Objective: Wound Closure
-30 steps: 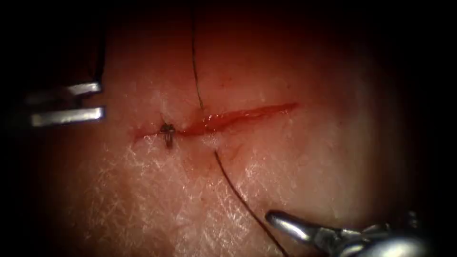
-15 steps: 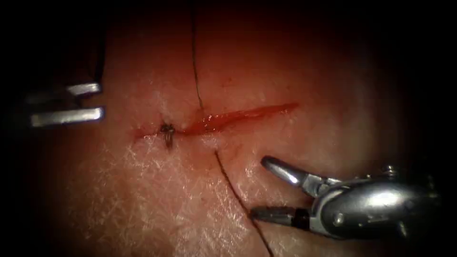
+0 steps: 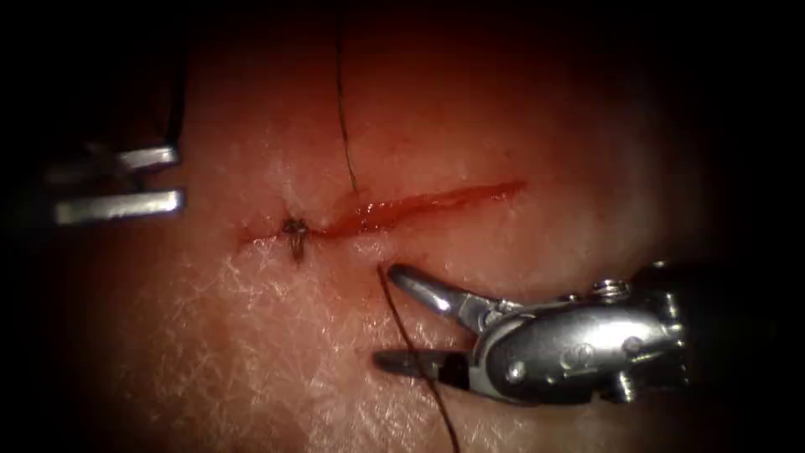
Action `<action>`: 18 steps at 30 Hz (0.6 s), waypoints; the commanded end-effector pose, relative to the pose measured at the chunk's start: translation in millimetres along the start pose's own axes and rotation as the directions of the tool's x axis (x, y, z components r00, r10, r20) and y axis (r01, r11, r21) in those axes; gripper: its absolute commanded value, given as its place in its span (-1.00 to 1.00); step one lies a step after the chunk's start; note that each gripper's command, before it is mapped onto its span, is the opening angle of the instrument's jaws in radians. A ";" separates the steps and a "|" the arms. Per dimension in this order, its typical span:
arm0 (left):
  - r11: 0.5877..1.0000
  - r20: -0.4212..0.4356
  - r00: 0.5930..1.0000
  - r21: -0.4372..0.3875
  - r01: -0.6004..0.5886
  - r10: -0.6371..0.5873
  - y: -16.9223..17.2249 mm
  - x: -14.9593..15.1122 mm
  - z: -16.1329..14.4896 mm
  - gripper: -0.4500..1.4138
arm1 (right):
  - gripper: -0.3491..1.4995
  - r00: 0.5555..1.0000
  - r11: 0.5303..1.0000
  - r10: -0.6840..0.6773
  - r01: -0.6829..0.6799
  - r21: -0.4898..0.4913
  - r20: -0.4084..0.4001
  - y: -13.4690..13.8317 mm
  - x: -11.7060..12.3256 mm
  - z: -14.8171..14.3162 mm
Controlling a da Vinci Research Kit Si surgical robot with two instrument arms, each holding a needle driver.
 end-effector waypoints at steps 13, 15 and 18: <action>1.000 -0.002 1.000 -0.001 0.000 0.000 0.1 -0.6 0.7 -1.00 | -1.00 1.000 0.997 -0.008 0.007 0.082 0.006 -0.4 -1.1 2.3; 1.000 -0.002 1.000 -0.002 0.000 0.000 0.2 -0.6 0.7 -1.00 | -1.00 1.000 0.995 -0.012 0.011 0.102 0.007 -1.0 -0.8 1.8; 1.000 -0.002 1.000 -0.002 0.000 0.000 0.2 -0.6 0.7 -1.00 | -1.00 1.000 0.993 -0.019 0.020 0.117 -0.004 -2.4 0.1 0.6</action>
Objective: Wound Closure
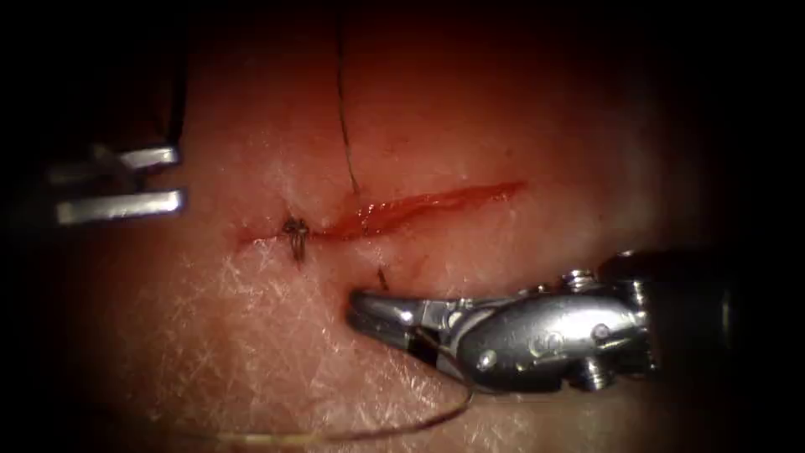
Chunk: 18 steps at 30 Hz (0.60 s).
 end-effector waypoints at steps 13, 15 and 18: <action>1.000 -0.001 1.000 0.000 0.000 0.000 0.2 -0.5 0.8 -1.00 | -1.00 0.999 0.997 0.022 -0.019 0.072 -0.049 -8.5 7.7 -2.8; 1.000 0.000 1.000 0.001 0.000 0.000 0.2 -0.5 0.8 -1.00 | -1.00 0.997 0.995 0.033 -0.027 0.099 -0.065 -9.1 8.7 -3.0; 1.000 0.000 1.000 0.001 0.000 0.000 0.2 -0.5 0.8 -1.00 | -1.00 0.995 0.991 0.045 -0.033 0.131 -0.088 -9.8 9.8 -3.4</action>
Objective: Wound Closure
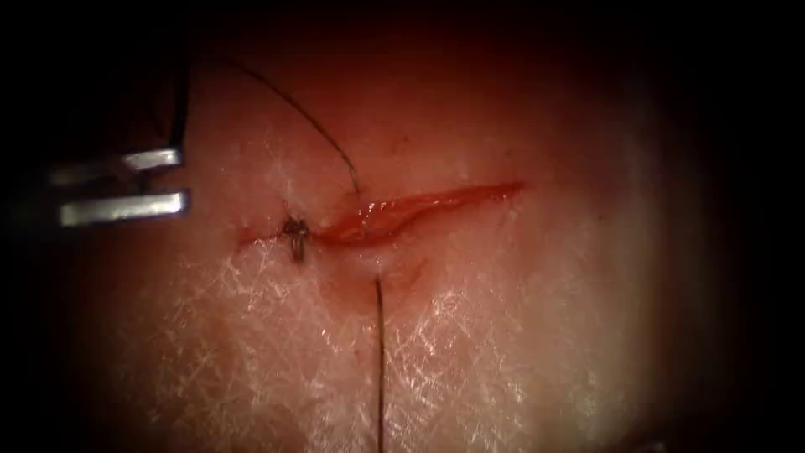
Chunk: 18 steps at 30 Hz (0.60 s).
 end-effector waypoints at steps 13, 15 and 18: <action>1.000 -0.002 1.000 -0.003 0.001 -0.001 0.1 -0.5 0.5 -1.00 | 0.73 0.999 0.995 0.045 -0.047 -0.090 -0.024 -0.3 1.7 -3.0; 1.000 -0.003 1.000 -0.004 0.002 -0.002 0.0 -0.5 0.4 -1.00 | 0.78 0.999 0.993 0.028 -0.030 -0.118 -0.019 1.1 0.8 -4.2; 1.000 -0.003 1.000 -0.004 0.002 -0.002 0.0 -0.5 0.3 -1.00 | 0.80 1.000 0.987 0.001 0.004 -0.161 0.030 3.3 -1.3 -5.8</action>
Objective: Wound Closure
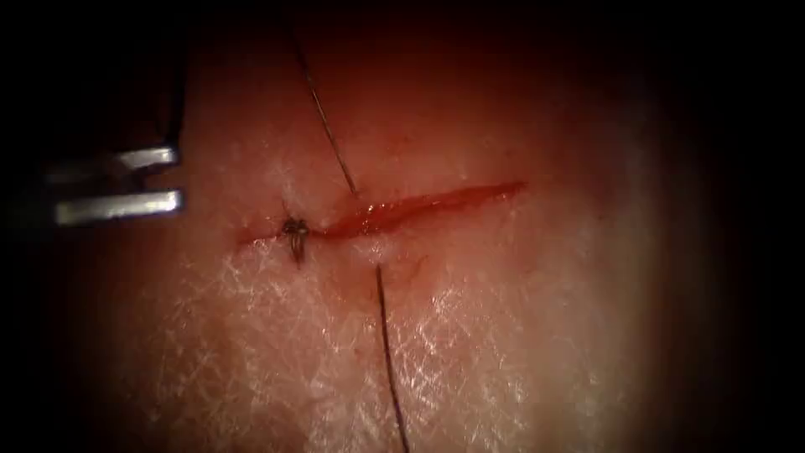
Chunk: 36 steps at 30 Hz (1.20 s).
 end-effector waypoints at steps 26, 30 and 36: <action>1.000 -0.001 1.000 0.000 -0.001 0.001 0.2 -0.7 0.9 -1.00 | 0.71 0.991 0.987 -0.056 0.073 -0.144 0.118 3.8 -8.6 10.5; 1.000 -0.001 1.000 0.000 -0.001 0.001 0.2 -0.7 0.8 -1.00 | -0.53 0.994 0.997 -0.060 0.065 -0.048 0.094 3.7 -8.5 10.2; 1.000 -0.001 1.000 -0.001 0.000 0.000 0.2 -0.7 0.8 -1.00 | -1.00 0.992 0.997 -0.070 0.072 -0.010 0.107 3.1 -8.4 8.9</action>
